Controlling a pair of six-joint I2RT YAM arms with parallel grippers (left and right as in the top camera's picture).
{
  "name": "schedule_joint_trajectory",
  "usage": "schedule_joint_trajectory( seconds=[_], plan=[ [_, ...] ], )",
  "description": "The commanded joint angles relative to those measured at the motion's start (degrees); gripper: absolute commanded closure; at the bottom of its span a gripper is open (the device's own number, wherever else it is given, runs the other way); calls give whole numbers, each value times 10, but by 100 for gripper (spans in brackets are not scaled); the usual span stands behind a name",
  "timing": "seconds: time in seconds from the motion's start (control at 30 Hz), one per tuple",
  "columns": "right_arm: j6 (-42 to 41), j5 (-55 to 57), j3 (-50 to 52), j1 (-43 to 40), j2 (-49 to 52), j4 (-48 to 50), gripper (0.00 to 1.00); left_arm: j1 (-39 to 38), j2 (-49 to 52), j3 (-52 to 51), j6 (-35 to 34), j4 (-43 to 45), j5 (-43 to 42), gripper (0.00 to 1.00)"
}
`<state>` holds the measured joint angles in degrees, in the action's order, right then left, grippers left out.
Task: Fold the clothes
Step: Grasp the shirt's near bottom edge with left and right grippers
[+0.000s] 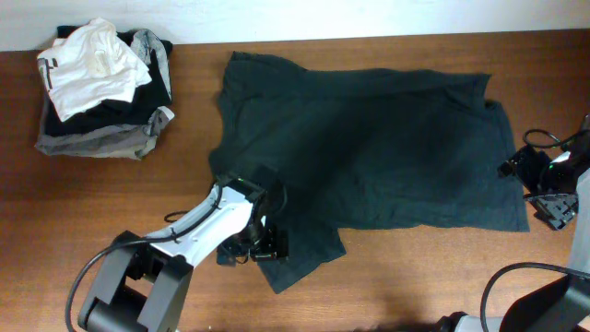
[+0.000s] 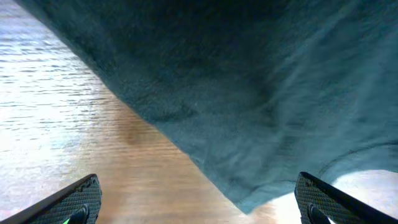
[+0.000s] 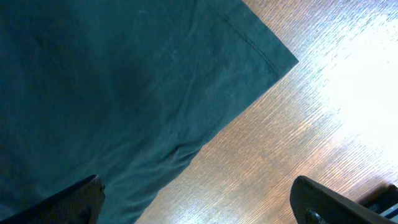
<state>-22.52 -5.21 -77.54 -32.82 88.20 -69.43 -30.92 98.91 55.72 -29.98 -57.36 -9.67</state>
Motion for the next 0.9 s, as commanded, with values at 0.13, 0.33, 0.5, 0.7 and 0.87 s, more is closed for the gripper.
schedule_joint_trajectory(
  seconds=[0.13, 0.33, 0.5, 0.7, 0.87],
  plan=[
    [-4, -4, 4, -3, 2, 2, 1, -2, 6, -36, 14, 34, -7, 4],
    [-5, -5, 4, -3, 2, 2, 1, -2, 43, -40, 14, 60, 11, 6],
    [-5, -3, 12, -3, 3, 21, 1, -4, 43, -35, 0, 16, 64, 10],
    [-5, -6, 47, -3, 4, 65, 1, -4, 43, -35, -1, 32, 72, 11],
    [-19, 11, 55, -8, 5, 78, 1, -4, 43, -35, -4, 33, 82, 71]
  ],
)
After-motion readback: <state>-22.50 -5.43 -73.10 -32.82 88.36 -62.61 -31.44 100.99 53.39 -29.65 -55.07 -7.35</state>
